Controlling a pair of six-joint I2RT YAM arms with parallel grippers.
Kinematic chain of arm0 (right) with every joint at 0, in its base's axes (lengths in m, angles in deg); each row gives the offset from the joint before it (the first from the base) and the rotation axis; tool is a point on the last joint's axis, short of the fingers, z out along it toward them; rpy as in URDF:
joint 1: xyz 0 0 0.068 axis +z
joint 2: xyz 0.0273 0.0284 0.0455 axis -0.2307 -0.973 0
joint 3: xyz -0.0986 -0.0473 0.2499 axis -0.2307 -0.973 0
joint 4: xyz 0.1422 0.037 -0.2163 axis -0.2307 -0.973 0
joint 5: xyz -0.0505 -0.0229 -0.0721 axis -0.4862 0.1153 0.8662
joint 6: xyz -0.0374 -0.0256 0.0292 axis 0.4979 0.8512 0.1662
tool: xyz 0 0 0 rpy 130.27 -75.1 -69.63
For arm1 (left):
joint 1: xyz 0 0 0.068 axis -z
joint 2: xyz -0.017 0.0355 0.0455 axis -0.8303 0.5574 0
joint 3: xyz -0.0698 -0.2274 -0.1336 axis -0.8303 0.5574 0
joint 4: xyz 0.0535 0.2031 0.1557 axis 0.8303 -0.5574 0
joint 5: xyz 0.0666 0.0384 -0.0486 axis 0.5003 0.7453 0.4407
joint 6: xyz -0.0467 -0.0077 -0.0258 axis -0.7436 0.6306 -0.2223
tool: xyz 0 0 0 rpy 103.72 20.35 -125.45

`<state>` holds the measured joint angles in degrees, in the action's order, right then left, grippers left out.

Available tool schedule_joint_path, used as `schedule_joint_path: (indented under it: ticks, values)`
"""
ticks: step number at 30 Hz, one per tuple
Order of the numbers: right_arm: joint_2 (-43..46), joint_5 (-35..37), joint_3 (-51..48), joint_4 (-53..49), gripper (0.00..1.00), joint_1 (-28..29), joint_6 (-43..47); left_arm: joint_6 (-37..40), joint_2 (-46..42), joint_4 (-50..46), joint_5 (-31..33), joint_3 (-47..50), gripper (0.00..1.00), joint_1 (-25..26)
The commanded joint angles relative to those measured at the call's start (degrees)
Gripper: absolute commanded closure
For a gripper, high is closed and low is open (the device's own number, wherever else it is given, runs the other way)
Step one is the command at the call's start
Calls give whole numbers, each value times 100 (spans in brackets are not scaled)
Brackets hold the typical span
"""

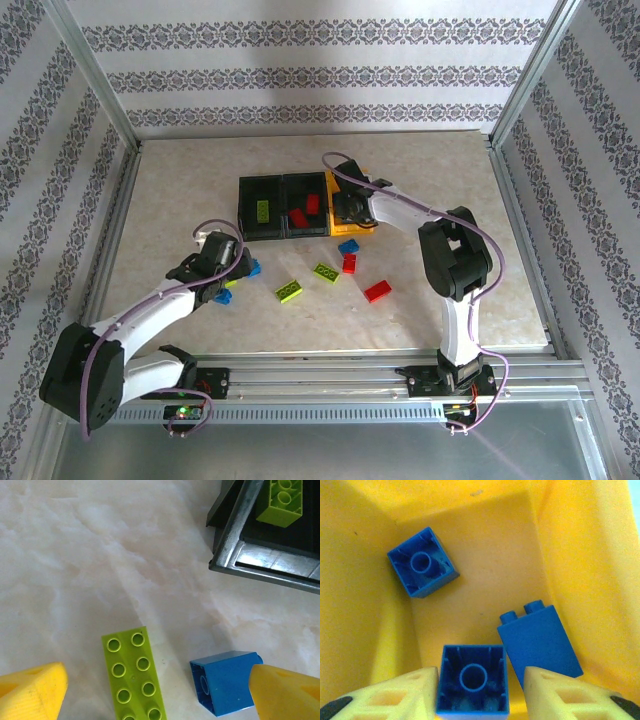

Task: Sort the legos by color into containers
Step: Place the lego in the container, then pick up the lego from the middle-left of the table.

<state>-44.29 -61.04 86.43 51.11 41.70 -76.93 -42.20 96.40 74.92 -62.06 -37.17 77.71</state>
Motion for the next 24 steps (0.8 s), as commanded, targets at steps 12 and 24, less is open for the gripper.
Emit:
schedule_joint_path:
  ticks: [12,24]
  values:
    - [1184,178,-260,66,41,130,244,247,228,-293,-153,-286,16,-326]
    - [2556,486,-1382,395,2,320,346,296,705,-454,-509,-459,18,-646]
